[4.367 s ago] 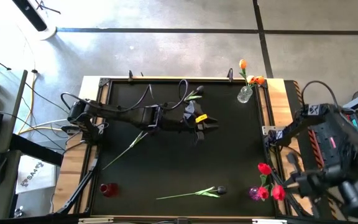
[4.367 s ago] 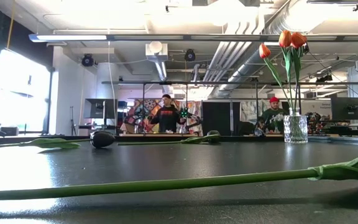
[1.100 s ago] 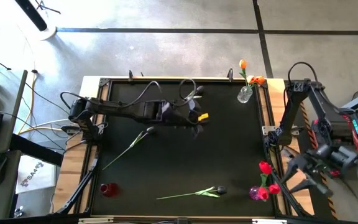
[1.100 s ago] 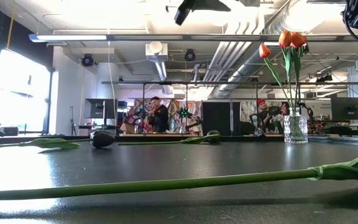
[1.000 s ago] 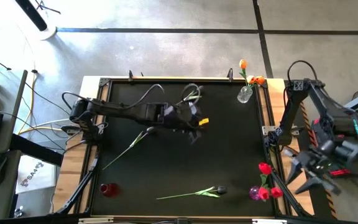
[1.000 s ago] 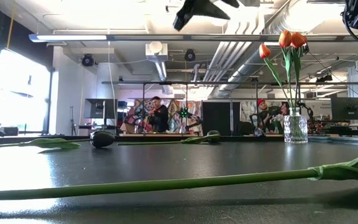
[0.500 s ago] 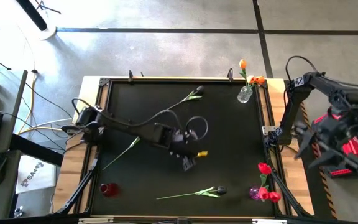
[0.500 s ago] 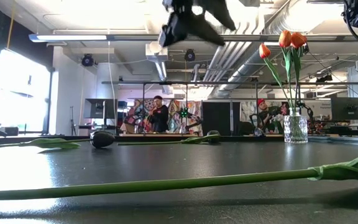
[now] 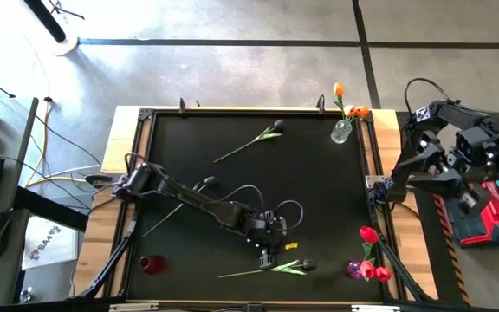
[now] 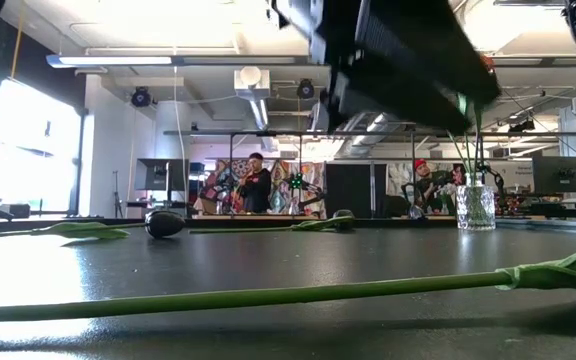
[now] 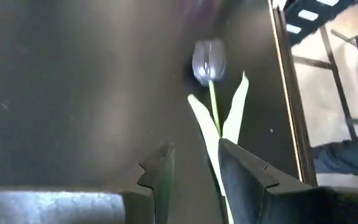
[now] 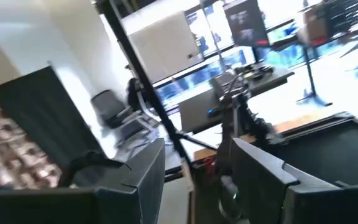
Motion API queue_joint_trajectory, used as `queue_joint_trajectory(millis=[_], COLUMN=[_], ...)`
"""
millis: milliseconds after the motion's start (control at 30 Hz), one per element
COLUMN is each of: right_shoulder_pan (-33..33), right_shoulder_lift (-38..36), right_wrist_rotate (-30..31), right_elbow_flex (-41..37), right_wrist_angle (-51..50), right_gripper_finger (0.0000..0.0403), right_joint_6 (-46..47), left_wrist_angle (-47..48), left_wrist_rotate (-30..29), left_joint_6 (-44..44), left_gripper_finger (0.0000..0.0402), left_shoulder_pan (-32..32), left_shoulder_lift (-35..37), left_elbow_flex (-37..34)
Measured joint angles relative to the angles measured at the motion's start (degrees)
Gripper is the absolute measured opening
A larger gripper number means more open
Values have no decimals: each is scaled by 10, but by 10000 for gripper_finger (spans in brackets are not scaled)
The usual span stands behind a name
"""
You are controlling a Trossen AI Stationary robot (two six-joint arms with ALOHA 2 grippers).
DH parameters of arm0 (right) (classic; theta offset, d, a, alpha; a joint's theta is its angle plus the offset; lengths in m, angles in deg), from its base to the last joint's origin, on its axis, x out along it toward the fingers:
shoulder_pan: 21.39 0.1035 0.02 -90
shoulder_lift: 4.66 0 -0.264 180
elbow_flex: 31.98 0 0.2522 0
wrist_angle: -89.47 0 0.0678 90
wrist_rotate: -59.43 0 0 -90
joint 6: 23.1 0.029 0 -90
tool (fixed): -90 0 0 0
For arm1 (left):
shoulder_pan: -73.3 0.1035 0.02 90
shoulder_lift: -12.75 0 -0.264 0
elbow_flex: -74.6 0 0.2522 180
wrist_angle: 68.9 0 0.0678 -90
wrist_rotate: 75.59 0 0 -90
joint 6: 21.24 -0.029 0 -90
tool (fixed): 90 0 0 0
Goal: Sort flowers into vase by color
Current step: Put the bottom black tulip into the red flower vase
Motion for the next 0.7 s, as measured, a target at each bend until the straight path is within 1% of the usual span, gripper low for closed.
queue_joint_trajectory(millis=[67, 133, 233, 400, 567, 700], right_shoulder_pan=[-24, -51, -97, -153, -207, -237], right_shoulder_lift=[10, 22, 45, 74, 99, 109], right_wrist_rotate=[-18, -58, -76, -109, -151, -179], right_elbow_flex=[1, 1, 2, 1, 2, 1], right_wrist_angle=[13, 26, 39, 40, 39, 40], right_gripper_finger=[169, 169, 169, 169, 169, 169], right_joint_6=[-21, -63, -93, -80, -58, -48], left_wrist_angle=[-1, -2, 0, -4, -12, -11], left_wrist_rotate=[10, 15, 13, -2, -19, -48], left_joint_6=[7, 11, -2, -12, 18, 36], left_gripper_finger=[113, 113, 113, 119, 161, 193], left_shoulder_pan=[-8, -22, -44, -69, -76, -76], left_shoulder_lift=[-7, -11, -12, -20, -44, -62], left_elbow_flex=[0, 0, 0, 0, 0, 0])
